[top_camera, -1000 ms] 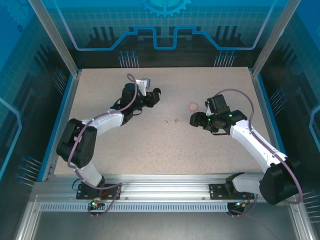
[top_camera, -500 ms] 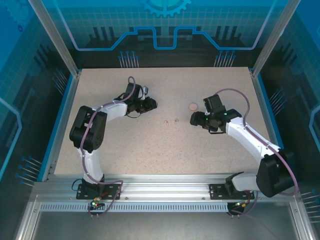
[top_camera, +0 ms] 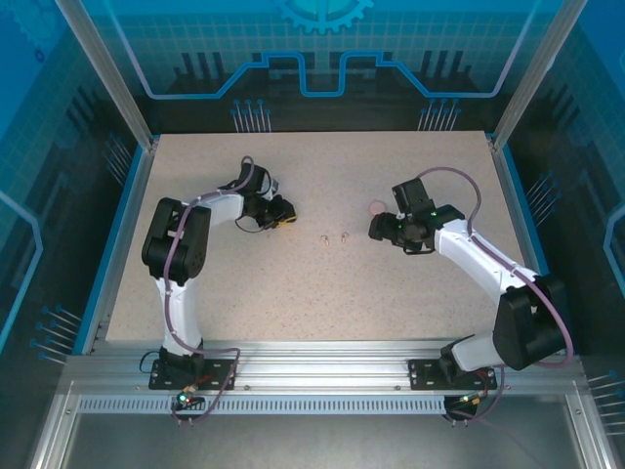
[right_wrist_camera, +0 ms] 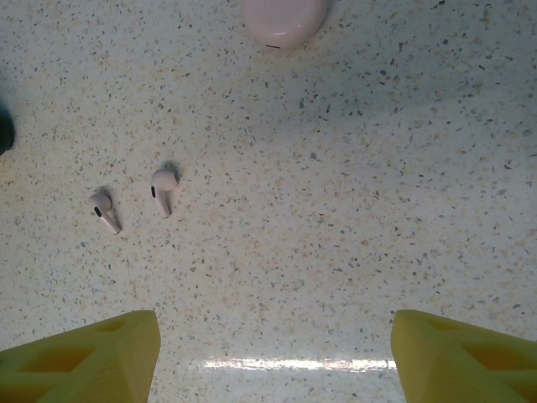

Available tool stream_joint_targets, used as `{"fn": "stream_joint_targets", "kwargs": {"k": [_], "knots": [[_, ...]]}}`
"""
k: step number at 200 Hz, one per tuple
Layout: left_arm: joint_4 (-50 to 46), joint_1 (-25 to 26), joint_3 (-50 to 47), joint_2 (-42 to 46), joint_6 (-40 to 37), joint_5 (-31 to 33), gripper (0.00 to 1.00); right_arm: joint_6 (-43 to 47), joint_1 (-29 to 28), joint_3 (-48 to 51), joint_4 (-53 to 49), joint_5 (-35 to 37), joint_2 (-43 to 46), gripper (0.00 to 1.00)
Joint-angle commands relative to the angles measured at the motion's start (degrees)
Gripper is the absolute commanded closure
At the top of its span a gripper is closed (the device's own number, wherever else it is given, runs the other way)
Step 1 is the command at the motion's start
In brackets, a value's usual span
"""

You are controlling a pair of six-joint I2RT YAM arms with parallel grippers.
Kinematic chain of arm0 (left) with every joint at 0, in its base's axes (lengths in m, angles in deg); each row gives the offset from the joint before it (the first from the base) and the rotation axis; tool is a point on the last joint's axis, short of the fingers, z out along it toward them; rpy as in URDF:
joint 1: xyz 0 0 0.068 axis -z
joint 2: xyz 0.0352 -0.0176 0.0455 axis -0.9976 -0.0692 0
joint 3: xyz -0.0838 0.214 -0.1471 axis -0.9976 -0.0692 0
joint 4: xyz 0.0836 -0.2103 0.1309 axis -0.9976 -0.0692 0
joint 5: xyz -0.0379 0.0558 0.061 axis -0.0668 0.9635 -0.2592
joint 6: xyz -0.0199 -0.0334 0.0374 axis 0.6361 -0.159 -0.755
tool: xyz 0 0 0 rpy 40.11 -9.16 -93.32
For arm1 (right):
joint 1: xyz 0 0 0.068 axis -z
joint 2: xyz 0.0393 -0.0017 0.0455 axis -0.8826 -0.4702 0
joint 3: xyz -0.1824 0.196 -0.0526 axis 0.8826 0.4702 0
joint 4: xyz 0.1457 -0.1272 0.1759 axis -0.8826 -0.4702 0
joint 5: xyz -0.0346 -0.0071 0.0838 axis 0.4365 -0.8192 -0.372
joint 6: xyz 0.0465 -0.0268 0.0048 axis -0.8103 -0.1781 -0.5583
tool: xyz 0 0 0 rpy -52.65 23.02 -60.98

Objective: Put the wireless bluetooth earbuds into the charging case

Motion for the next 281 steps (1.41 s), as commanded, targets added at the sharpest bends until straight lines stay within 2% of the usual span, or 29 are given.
{"fn": "stream_joint_targets", "kwargs": {"k": [1,20,56,84,89,110,111,114,117,153,194,250,281], "knots": [[-3.82,-0.72,1.72,-1.34,0.34,-0.40,0.89,-0.74,-0.37,-1.84,0.04,1.00,-1.21,0.27],[-4.55,-1.07,2.00,-1.46,-0.11,-0.01,0.84,-0.91,-0.34,-2.38,-0.31,1.10,-1.75,0.27],[-6.48,-1.71,1.72,0.35,-1.65,3.39,0.62,-1.16,-0.38,-4.60,-2.40,3.13,-2.94,0.23],[-6.96,-3.01,0.44,4.35,-2.38,6.69,0.37,-2.14,-0.22,-7.37,-4.81,5.51,-4.88,0.17],[-7.21,-3.25,0.29,5.22,-2.56,7.28,0.29,-2.48,-0.12,-7.86,-5.21,5.82,-5.34,0.15],[-8.38,-3.75,-0.01,9.46,-3.77,10.10,0.19,-3.49,0.39,-10.32,-6.28,6.39,-7.51,0.13],[-8.43,-3.75,-0.06,9.67,-3.84,10.22,0.18,-3.54,0.40,-10.46,-6.33,6.46,-7.62,0.12],[-8.54,-3.82,-0.11,10.42,-4.08,10.54,0.05,-3.64,0.41,-10.89,-6.54,6.59,-8.00,0.12],[-8.51,-3.79,-0.18,11.06,-4.27,11.05,0.02,-3.73,0.48,-11.26,-6.70,6.72,-8.30,0.12],[-7.12,-3.77,-1.94,19.99,-4.64,16.62,0.01,-5.35,1.72,-17.28,-8.97,8.34,-13.91,0.09],[-2.53,-3.75,-5.02,28.04,-2.14,22.38,0.01,-10.75,3.74,-27.49,-15.40,9.44,-24.52,0.10],[0.72,-3.84,-4.48,32.49,-1.72,21.45,0.01,-16.60,4.97,-41.23,-20.10,6.31,-38.17,0.10],[3.93,-4.68,-5.55,33.93,-0.65,20.63,0.01,-14.55,5.02,-48.87,-21.95,4.62,-45.08,0.11]]}}
